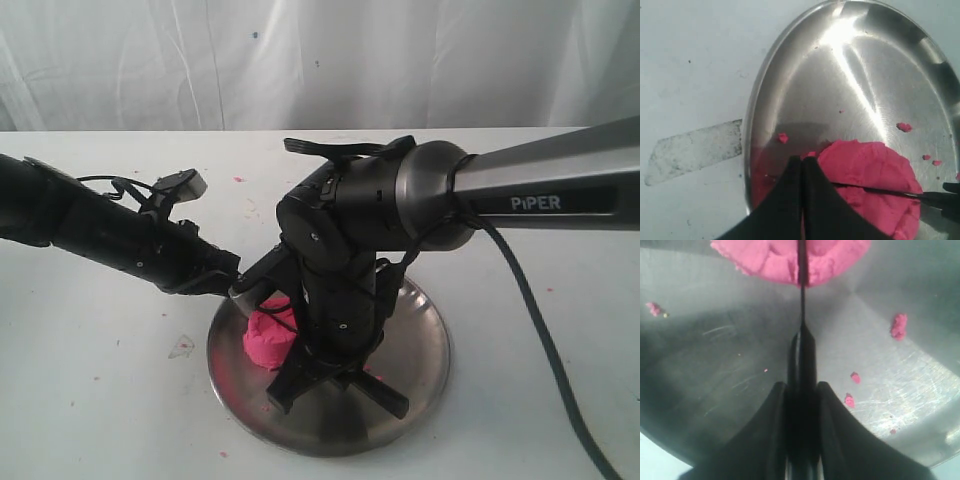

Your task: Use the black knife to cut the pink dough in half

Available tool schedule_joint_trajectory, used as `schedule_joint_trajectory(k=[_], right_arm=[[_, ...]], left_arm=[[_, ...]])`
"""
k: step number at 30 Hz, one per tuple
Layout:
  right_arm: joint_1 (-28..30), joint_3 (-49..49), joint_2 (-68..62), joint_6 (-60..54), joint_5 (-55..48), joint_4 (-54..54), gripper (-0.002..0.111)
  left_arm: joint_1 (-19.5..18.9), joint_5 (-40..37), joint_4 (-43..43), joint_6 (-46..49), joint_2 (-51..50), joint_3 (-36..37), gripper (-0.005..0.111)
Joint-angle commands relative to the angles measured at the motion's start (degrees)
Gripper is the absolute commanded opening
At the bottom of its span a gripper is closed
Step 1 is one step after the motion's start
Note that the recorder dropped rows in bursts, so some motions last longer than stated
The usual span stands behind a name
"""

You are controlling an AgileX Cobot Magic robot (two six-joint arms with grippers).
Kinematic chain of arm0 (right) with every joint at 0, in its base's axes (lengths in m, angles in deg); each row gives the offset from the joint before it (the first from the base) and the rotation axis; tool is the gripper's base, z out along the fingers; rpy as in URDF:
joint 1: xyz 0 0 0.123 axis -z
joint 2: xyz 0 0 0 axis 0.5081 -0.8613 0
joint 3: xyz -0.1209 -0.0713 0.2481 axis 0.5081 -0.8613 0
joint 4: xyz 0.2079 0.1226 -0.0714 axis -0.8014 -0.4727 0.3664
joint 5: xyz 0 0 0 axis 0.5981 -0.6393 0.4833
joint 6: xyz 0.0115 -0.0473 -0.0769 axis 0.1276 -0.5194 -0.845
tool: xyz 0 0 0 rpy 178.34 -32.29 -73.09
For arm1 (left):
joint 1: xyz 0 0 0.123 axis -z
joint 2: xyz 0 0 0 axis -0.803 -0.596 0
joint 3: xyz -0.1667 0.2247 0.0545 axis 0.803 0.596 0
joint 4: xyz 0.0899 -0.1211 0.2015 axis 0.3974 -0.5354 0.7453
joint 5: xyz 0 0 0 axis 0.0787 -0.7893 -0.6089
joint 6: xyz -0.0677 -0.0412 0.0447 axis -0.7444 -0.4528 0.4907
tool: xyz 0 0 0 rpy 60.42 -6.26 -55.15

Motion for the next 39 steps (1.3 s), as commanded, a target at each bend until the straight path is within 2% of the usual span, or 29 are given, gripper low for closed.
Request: schedule_joint_trajectory(k=[1,8,39], right_arm=[[-0.07,0.22,0.16,-0.67,0.33,0.15,0.0],[-0.07,0.22,0.16,-0.67,0.33,0.15,0.0],[-0.07,0.22,-2.1,-0.67,-0.15,-1.69,0.0]], left_arm=[[0.49,-0.24,-0.71,-0.42,0.22,-0.15,0.0],[1.77,-0.85,-0.52,0.2,-2.43,-1.13,0.0],[1.9,-1.09,-0.05,0.1,-2.43,-1.13,0.0]])
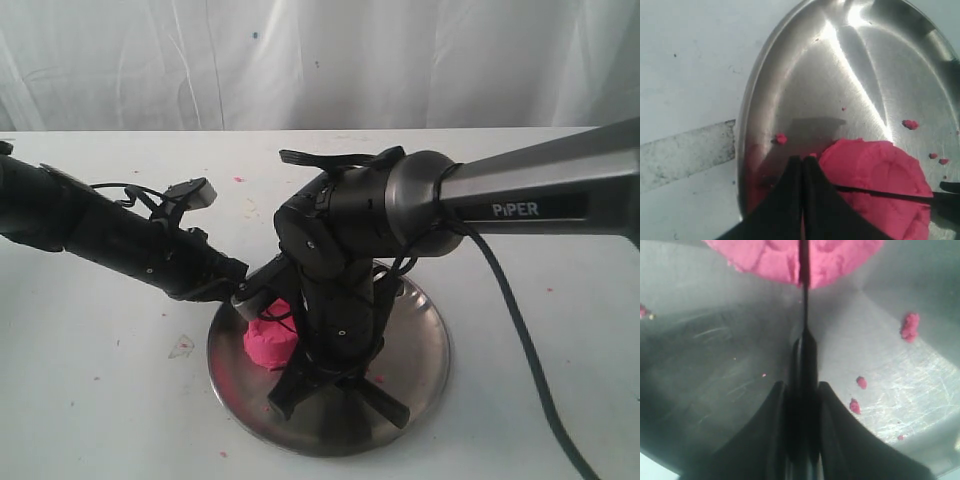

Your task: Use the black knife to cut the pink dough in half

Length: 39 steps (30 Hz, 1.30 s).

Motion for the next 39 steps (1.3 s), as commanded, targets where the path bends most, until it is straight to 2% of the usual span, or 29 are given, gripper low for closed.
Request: schedule_joint_trajectory(k=[1,25,31,39], right_arm=[[-0.07,-0.01,-0.15,-0.78,0.07,-0.83,0.0],[-0.07,-0.01,-0.57,-0.78,-0.06,-0.83,0.0],[-0.07,-0.01,-0.57,-0.78,-0.48,-0.83,0.0],[-0.07,-0.01,-0.57,-0.78,-0.7,-0.83,0.0]], left_arm=[[0.67,-1.22,-0.14,-0.01,-0.25,-0.03,0.0],[0.57,-1.92,-0.14,0.19,-2.97,-0.13,0.0],[-1.38,-3.84,1.29,-0.19,0.02,-2.05,0.0],[-1.5,-3.27,3.61,-1.89,3.92,-2.13,0.0]])
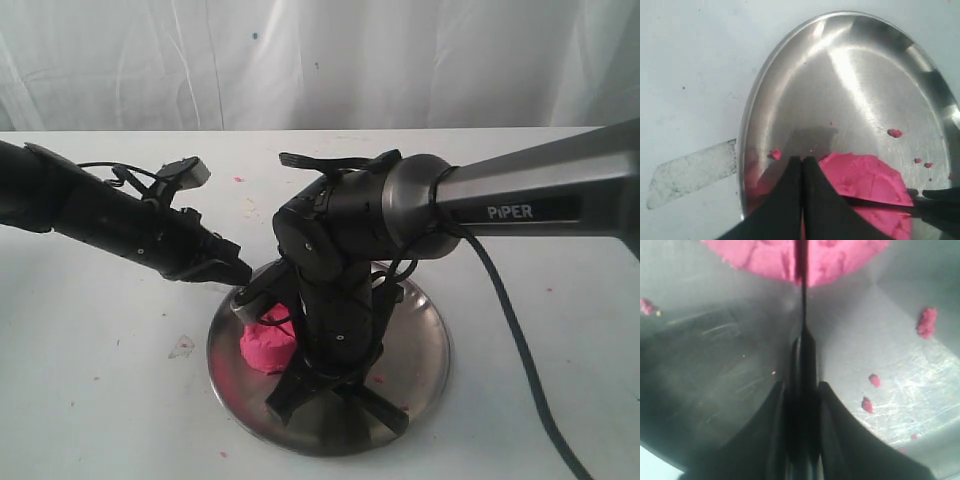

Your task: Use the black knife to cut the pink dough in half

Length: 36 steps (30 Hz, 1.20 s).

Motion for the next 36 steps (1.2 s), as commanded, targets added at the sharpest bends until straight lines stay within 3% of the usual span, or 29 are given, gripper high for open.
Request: schedule_joint_trajectory(k=[1,36], right_arm=[[-0.07,-0.01,-0.11,-0.78,-0.45,-0.19,0.0],[-0.07,2.14,-0.11,-3.19,-10.05,1.3,0.0]], left_arm=[[-0.15,-1.05,1.9,-1.97,2.01,-0.26,0.0],[-0.15,0.01,5.86,-7.49,6.34,-0.15,0.0]])
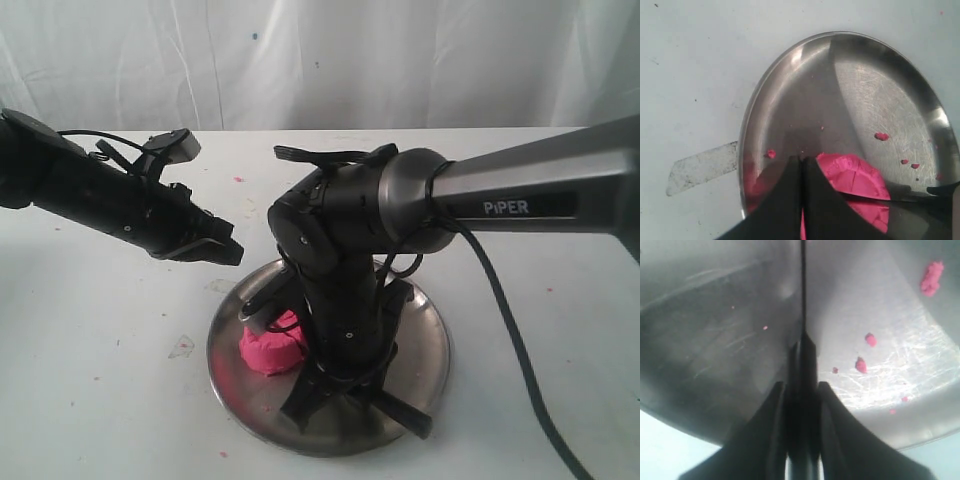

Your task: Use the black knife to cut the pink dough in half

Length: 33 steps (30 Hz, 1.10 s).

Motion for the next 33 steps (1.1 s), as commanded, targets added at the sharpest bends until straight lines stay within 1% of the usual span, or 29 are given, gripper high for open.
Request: schedule_joint_trajectory(k=[1,17,33], right_arm=[[-0.07,0.44,0.08,-1.22,-1.89,0.48,0.0],[-0.07,0.44,0.08,-1.43,-6.81,1.69,0.0],[-0.07,0.24,-1.74,-1.43,-6.81,1.69,0.0]], left_arm=[[-0.15,-1.0,-0.29,-0.65,0.65,-0.05,0.0],[-0.15,-1.0,-0.29,-0.65,0.65,-0.05,0.0],[-0.15,-0.85,-0.29,-1.23,0.65,0.06,0.0]])
